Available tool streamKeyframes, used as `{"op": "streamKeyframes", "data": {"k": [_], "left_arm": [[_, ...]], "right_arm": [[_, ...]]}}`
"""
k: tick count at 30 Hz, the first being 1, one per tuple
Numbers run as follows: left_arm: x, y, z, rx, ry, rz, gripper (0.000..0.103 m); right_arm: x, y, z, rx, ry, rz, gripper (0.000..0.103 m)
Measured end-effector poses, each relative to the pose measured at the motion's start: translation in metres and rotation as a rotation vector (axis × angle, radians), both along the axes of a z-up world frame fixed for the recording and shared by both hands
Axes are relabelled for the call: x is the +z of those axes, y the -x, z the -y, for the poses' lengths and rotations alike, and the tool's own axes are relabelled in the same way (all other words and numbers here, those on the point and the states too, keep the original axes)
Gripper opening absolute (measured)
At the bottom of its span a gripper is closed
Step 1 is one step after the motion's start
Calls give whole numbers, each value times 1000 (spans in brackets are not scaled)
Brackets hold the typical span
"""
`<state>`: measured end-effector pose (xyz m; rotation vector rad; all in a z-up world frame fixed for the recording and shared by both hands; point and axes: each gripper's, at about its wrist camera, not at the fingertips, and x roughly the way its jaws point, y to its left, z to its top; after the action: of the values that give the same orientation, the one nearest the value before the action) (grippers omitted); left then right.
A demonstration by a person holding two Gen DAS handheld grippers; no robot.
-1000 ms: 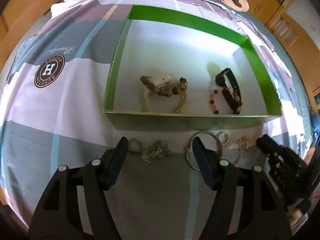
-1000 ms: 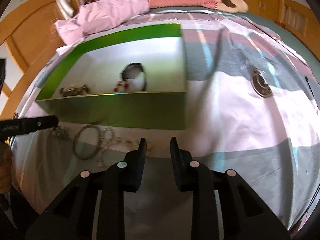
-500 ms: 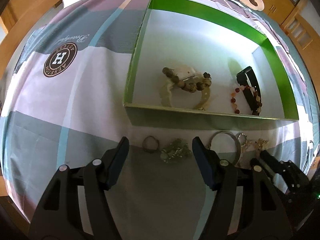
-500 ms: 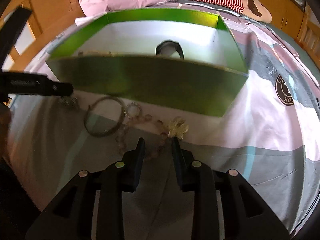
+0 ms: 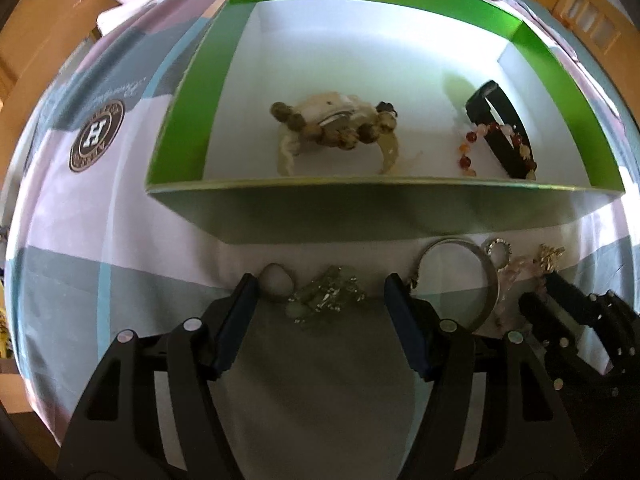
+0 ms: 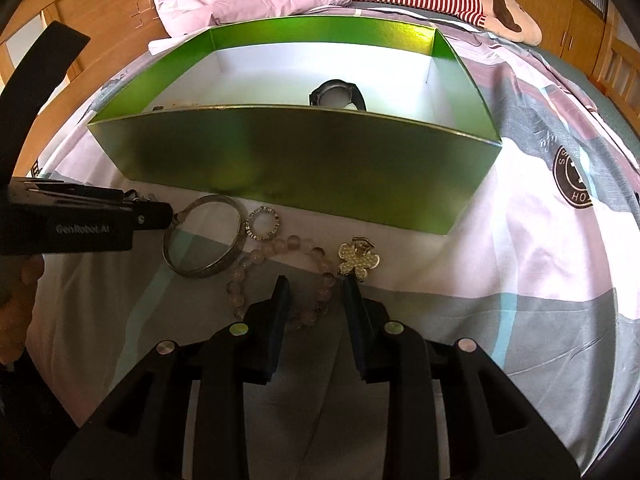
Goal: Organize jewelry
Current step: 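Grasp the green jade pendant with the left tool while the right tool grasps the light pink bead bracelet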
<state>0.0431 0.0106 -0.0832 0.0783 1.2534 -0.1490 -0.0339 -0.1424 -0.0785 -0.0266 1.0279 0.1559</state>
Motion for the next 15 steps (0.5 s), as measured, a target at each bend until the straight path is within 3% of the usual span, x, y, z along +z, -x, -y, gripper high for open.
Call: {"op": "streamKeyframes", "data": {"k": [4, 10, 12, 15], "left_arm": [[0, 0, 3, -2, -9, 3, 62], [2, 6, 13, -36, -45, 3, 40], [3, 8, 16, -42, -48, -4, 29], [5, 10, 18, -44, -43, -17, 22]], "right_arm": [[0, 0, -1, 2, 5, 2, 30], [1, 1, -2, 5, 6, 3, 30], [1, 1, -2, 5, 6, 6, 27], [2, 1, -2, 2, 6, 11, 20]]}}
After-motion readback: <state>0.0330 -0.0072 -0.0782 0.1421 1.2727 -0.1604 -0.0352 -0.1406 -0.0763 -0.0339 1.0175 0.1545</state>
